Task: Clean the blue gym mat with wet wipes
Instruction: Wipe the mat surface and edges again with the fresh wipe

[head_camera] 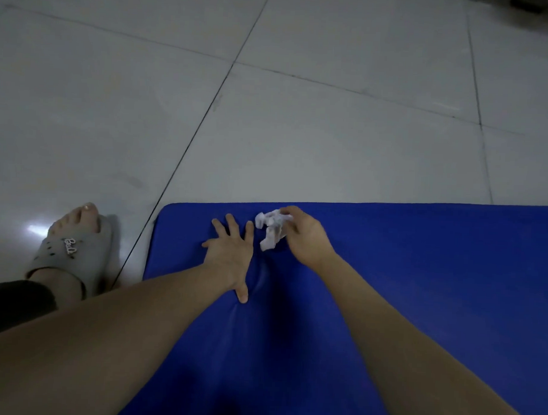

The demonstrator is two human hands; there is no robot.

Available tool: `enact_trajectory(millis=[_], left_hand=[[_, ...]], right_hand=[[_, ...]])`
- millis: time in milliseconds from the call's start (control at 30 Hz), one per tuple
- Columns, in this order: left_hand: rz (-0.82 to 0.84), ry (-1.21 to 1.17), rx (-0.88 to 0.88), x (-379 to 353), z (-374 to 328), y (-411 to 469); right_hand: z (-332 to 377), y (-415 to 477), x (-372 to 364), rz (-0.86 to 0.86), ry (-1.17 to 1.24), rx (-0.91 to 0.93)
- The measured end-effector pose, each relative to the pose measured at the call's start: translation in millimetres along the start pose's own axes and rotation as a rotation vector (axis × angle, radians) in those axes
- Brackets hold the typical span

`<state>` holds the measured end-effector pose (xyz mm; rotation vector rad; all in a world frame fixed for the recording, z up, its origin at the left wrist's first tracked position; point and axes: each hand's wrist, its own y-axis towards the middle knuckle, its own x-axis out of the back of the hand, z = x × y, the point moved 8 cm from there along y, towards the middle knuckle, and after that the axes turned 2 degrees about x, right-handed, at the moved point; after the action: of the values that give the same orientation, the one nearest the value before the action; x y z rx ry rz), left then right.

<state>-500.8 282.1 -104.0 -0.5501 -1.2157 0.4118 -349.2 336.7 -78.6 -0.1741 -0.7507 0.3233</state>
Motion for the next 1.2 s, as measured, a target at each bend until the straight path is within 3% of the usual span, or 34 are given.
enact_trajectory(millis=[67, 167, 233, 267, 367, 400, 533, 667, 800, 1000, 1200], left_hand=[[0.013, -0.008, 0.000, 4.4, 1.0, -4.7], [0.117, -0.058, 0.007, 6.5, 4.5, -7.6], [0.142, -0.111, 0.000, 19.2, 8.9, -3.0], [0.067, -0.135, -0.024, 34.1, 9.4, 1.8], [-0.376, -0.215, -0.121, 92.3, 5.1, 8.0], [-0.412, -0.240, -0.167, 100.1, -0.9, 9.8], [-0.127, -0.357, -0.400, 83.3, -38.2, 19.3], [-0.307, -0.302, -0.402, 84.3, -48.3, 28.4], [-0.307, -0.351, -0.400, 79.2, -49.4, 34.0], [-0.160, -0.288, -0.321, 65.3, -9.8, 53.3], [-0.110, -0.535, 0.188, 4.3, 137.4, 42.4]], right_hand=[[-32.7, -20.5, 22.3, -0.055, -0.157, -0.160], [-79.1, -51.2, 15.4, 0.169, -0.317, -0.422], [-88.1, -55.1, 11.4, 0.199, -0.355, -0.427], [-88.6, -52.9, 12.3, 0.191, -0.370, -0.418], [-88.9, -44.4, 13.2, 0.216, -0.414, -0.412], [-88.2, -42.1, 13.6, 0.231, -0.428, -0.411], [-87.0, -36.8, 11.4, 0.262, -0.464, -0.405], [-88.2, -37.3, 8.9, 0.252, -0.456, -0.399], [-85.4, -36.3, 11.3, 0.250, -0.472, -0.397], [-85.1, -35.5, 11.1, 0.238, -0.463, -0.381], [-86.2, -36.6, 14.2, 0.231, -0.454, -0.367]])
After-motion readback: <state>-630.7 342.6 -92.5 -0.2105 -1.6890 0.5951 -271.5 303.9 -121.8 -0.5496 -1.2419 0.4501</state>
